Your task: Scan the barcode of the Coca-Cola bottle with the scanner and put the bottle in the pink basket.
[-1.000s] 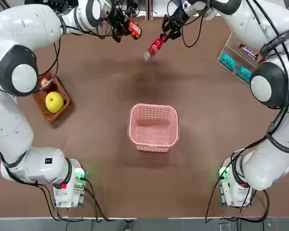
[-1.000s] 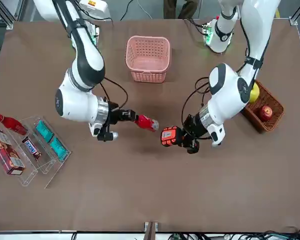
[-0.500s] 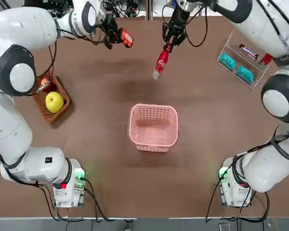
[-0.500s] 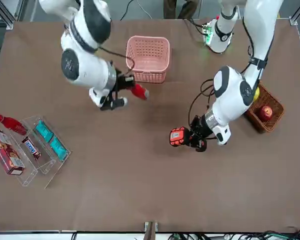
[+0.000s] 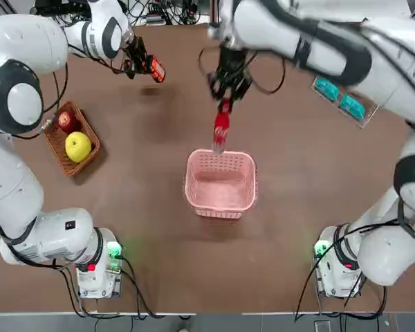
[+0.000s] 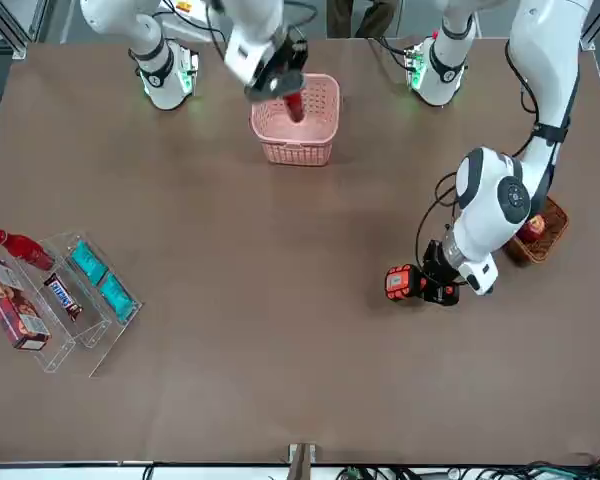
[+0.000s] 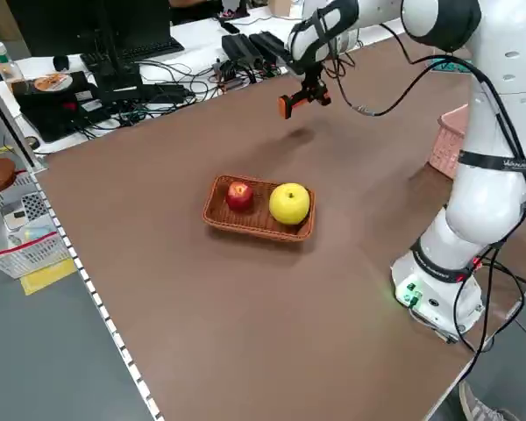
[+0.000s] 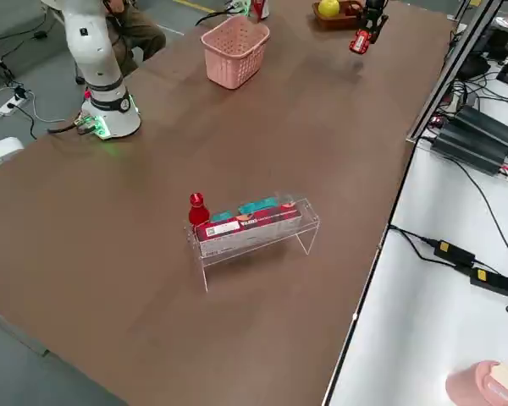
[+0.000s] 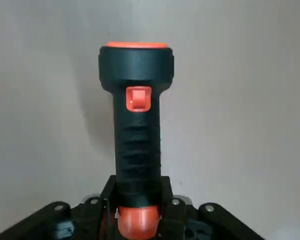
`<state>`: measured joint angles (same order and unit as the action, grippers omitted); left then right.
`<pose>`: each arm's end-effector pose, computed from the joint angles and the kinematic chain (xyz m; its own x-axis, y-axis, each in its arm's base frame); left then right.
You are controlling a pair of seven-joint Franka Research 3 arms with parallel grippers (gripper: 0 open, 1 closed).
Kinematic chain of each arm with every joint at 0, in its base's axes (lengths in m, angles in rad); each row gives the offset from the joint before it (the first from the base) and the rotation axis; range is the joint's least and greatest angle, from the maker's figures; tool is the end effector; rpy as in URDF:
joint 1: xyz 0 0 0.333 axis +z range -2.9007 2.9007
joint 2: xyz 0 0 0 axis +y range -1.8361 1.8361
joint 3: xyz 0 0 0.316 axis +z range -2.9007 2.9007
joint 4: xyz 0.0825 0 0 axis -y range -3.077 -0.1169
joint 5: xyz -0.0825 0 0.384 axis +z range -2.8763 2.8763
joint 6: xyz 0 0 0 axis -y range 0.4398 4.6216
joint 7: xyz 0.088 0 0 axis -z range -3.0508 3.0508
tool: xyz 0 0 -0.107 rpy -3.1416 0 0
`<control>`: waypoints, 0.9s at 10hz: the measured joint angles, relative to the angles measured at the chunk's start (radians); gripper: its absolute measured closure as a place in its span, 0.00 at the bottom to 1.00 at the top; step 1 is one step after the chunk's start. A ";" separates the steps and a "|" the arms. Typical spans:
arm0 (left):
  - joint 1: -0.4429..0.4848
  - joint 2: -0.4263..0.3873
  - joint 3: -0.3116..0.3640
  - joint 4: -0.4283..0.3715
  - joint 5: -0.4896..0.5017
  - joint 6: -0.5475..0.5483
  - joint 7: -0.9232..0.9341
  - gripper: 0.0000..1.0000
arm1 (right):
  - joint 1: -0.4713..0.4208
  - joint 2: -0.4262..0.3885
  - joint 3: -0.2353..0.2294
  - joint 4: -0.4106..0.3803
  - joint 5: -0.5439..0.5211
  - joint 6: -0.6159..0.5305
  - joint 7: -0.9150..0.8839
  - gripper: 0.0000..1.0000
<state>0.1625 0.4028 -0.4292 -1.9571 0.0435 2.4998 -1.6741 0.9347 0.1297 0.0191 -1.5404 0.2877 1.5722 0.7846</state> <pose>0.6135 -0.1527 0.3046 0.1607 0.9757 -0.1491 0.9775 -0.1365 0.1605 0.3175 0.4988 0.5691 0.9483 0.1663 -0.2704 0.1345 -0.9820 -0.1324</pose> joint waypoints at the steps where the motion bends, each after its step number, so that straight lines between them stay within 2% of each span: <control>1: 0.008 -0.001 0.000 -0.030 0.018 0.034 -0.009 0.63 | 0.080 0.002 0.001 -0.004 -0.039 0.008 0.048 0.68; 3: 0.027 -0.001 0.001 -0.082 0.025 0.089 -0.023 0.63 | 0.161 0.009 0.001 -0.032 -0.071 0.076 0.112 0.68; 6: 0.039 0.023 0.002 -0.111 0.045 0.126 -0.109 0.63 | 0.165 0.063 -0.008 -0.104 -0.110 0.231 0.113 0.68; 9: 0.040 0.072 0.013 -0.113 0.189 0.159 -0.231 0.63 | 0.164 0.132 -0.019 -0.200 -0.153 0.366 0.113 0.68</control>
<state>0.2022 0.4750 -0.4165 -2.0696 0.2320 2.6592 -1.9050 1.0984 0.2621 0.0000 -1.7409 0.1345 1.9383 0.8978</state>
